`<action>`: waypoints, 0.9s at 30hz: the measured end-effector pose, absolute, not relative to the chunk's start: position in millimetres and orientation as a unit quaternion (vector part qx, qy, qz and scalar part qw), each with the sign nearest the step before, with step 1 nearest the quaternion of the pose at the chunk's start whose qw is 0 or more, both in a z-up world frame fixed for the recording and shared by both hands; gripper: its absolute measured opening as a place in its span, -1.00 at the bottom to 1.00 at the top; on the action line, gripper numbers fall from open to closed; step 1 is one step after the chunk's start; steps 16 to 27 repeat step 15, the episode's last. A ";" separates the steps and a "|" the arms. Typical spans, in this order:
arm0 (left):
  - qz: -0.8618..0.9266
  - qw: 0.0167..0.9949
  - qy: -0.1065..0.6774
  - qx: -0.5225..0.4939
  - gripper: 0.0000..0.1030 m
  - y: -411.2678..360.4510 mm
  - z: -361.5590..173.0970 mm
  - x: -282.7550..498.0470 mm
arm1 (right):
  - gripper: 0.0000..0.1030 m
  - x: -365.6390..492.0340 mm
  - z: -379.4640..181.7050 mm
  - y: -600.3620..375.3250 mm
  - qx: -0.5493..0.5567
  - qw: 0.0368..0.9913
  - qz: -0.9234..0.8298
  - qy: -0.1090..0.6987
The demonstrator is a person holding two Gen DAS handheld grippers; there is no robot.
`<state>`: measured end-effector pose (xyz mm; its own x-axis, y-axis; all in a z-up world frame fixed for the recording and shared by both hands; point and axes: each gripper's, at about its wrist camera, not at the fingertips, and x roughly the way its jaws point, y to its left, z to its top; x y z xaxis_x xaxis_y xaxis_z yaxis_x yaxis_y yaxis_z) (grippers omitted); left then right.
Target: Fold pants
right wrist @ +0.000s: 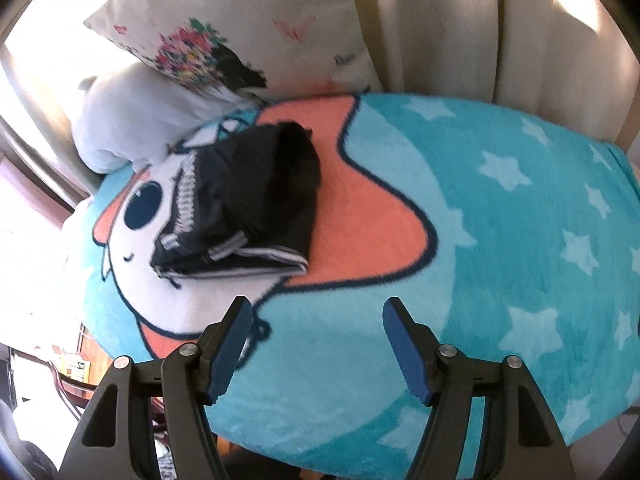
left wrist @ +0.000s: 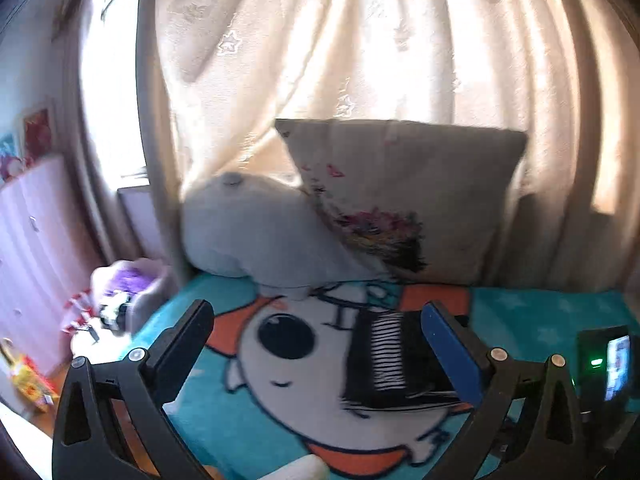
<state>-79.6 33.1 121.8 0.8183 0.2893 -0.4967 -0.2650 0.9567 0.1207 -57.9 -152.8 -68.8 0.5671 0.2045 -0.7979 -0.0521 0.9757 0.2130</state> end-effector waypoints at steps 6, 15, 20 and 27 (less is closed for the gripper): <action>0.104 0.923 0.369 0.024 1.00 35.7 81.7 -58.8 | 0.45 -55.6 -70.8 -139.9 0.071 0.879 0.086 0.464; 0.067 0.888 0.455 0.020 1.00 29.8 32.8 -44.8 | 0.45 -48.4 -89.0 -129.0 0.053 0.863 0.083 0.496; 0.067 0.888 0.455 0.020 1.00 29.8 32.8 -44.8 | 0.45 -48.4 -89.0 -129.0 0.053 0.863 0.083 0.496; 0.067 0.888 0.455 0.020 1.00 29.8 32.8 -44.8 | 0.45 -48.4 -89.0 -129.0 0.053 0.863 0.083 0.496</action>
